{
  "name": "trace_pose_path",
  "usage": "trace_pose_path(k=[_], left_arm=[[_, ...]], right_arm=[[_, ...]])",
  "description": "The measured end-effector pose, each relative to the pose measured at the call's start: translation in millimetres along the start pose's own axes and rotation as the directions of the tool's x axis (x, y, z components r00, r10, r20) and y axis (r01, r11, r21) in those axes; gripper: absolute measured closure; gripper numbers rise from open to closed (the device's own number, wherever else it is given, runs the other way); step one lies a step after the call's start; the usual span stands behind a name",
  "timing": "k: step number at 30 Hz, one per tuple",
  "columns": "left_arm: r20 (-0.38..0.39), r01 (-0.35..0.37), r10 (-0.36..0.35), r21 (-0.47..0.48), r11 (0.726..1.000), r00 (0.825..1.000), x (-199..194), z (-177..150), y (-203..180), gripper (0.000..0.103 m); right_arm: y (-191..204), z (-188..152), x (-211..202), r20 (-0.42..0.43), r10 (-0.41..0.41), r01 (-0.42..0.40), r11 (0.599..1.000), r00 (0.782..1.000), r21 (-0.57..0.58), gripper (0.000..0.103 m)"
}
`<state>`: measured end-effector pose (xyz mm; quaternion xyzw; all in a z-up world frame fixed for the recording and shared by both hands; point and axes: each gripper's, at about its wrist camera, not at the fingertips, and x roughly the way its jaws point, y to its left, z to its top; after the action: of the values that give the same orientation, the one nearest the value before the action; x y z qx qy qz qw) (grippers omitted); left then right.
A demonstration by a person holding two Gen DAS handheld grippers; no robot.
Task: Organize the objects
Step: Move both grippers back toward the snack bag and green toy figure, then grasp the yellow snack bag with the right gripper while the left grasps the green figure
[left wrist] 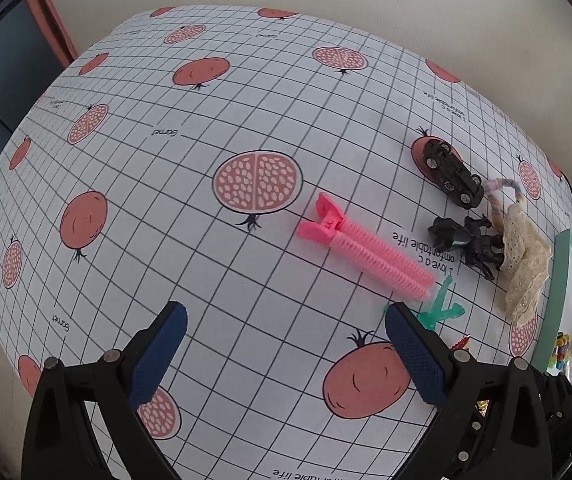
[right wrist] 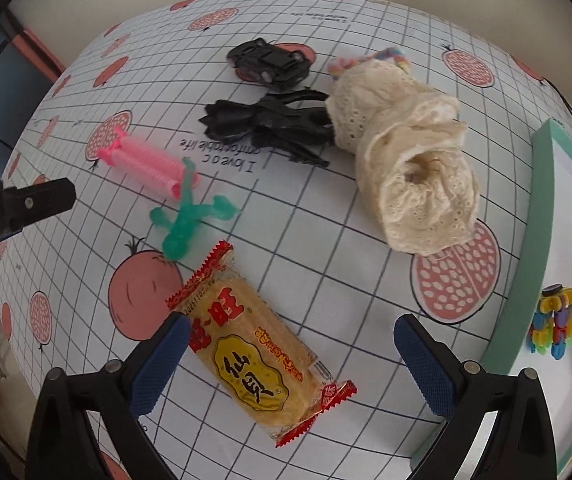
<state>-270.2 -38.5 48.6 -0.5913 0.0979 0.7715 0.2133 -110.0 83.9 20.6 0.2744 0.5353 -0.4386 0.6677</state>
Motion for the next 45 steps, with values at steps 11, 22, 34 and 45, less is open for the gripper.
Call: trace_pose_path(k=[11,22,34,45], left_arm=[[-0.003,0.085,-0.085,0.019,0.996,0.996,13,1,-36,0.004],[-0.006,0.095,-0.095,0.113,0.989,0.995,18,-3,-61,0.008],[-0.04,0.091,-0.085,0.193,0.977,0.996,26,-10,-82,0.037],[-0.044,0.094,-0.086,0.254,0.963,0.995,24,-16,-98,0.058]], right_arm=[[-19,-7,-10,-0.025,0.039,-0.039,0.999,0.999,-0.002,0.002],[-34,-14,-19,-0.055,0.058,-0.059,0.998,0.997,-0.021,0.057],[-48,-16,-56,-0.045,0.088,-0.088,0.996,0.995,-0.007,0.063],[-30,5,-52,-0.009,0.097,-0.097,0.995,0.995,0.005,0.063]])
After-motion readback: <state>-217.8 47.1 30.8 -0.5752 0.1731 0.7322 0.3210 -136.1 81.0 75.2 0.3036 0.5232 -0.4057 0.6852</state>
